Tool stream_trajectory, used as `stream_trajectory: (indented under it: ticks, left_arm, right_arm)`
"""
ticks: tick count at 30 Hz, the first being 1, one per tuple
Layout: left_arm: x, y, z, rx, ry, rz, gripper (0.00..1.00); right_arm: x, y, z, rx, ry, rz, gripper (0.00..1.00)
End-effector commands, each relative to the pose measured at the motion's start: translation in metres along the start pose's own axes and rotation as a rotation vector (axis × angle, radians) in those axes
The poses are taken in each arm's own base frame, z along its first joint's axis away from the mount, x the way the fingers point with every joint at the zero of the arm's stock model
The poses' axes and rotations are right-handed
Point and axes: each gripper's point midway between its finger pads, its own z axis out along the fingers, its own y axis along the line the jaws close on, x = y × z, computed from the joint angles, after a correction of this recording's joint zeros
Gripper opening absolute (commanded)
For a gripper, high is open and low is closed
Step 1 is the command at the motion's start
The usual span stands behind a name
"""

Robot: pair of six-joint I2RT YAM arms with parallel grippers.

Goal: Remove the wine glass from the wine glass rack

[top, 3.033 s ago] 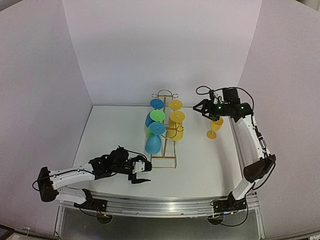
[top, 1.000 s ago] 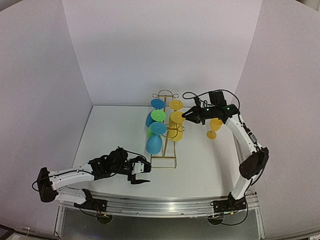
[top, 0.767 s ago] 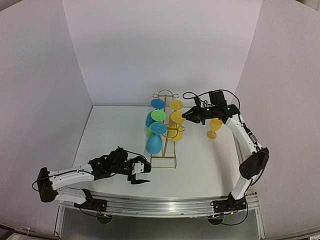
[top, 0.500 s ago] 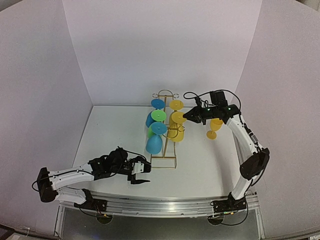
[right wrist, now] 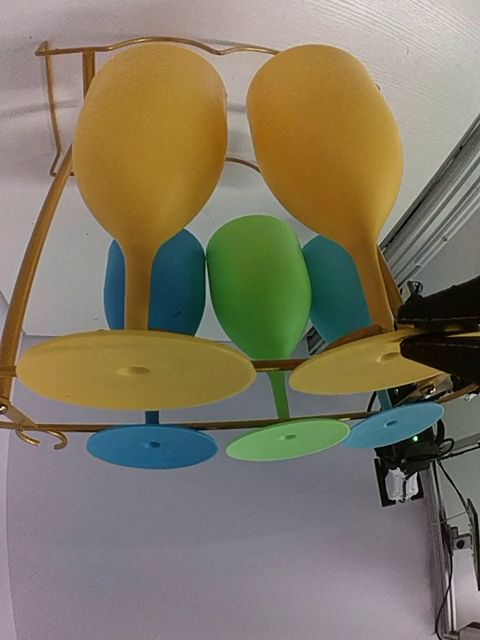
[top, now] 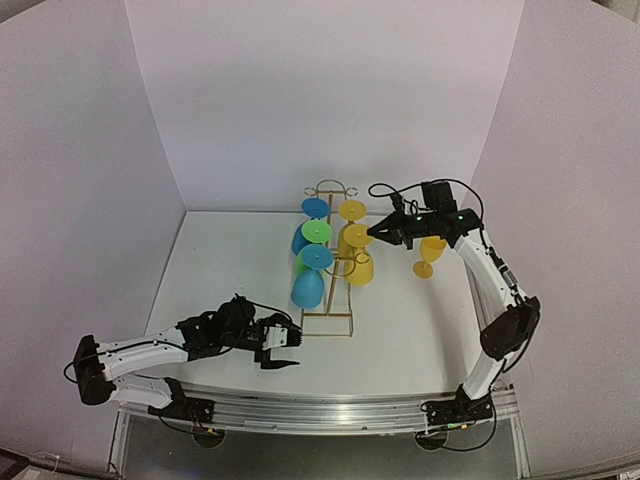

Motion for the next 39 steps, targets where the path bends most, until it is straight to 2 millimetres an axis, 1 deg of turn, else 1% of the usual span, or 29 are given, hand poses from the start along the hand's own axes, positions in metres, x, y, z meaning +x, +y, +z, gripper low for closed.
stream_trajectory:
  ticks: [1, 6, 10, 21, 25, 28, 32, 34, 37, 39]
  left_arm:
    - [-0.012, 0.004, -0.008, -0.023, -0.045, 0.030, 0.87]
    - [-0.013, 0.004, -0.009, -0.024, -0.048, 0.036, 0.87]
    - [-0.013, 0.003, -0.010, -0.024, -0.051, 0.042, 0.87]
    - [-0.013, 0.003, -0.010, -0.028, -0.055, 0.048, 0.87]
    - [-0.017, 0.009, -0.012, -0.055, -0.059, 0.036, 0.87]
    - [-0.026, 0.016, -0.015, -0.079, -0.075, 0.013, 0.87]
    - [-0.039, 0.019, -0.019, -0.070, -0.097, -0.018, 0.87]
    - [-0.044, 0.021, -0.020, -0.064, -0.101, -0.035, 0.87]
    - [-0.052, 0.024, -0.021, -0.053, -0.098, -0.087, 0.87]
    - [-0.063, 0.027, -0.024, -0.038, -0.103, -0.130, 0.86]
  right_arm:
    - [0.005, 0.007, -0.011, 0.002, -0.006, 0.028, 0.00]
    - [0.002, 0.014, -0.021, -0.003, -0.040, 0.037, 0.00]
    - [-0.002, 0.011, -0.031, 0.009, -0.078, 0.048, 0.00]
    - [-0.008, 0.012, -0.040, 0.013, -0.119, 0.050, 0.00]
    - [-0.013, 0.011, -0.054, 0.037, -0.178, 0.019, 0.00]
    - [-0.013, 0.013, -0.069, 0.064, -0.239, -0.030, 0.00]
    - [-0.005, 0.018, -0.085, 0.082, -0.281, -0.089, 0.00]
    - [0.000, 0.014, -0.088, 0.102, -0.283, -0.094, 0.00]
    - [0.013, 0.003, -0.091, 0.152, -0.264, -0.105, 0.00]
    - [0.024, -0.004, -0.093, 0.174, -0.240, -0.124, 0.00]
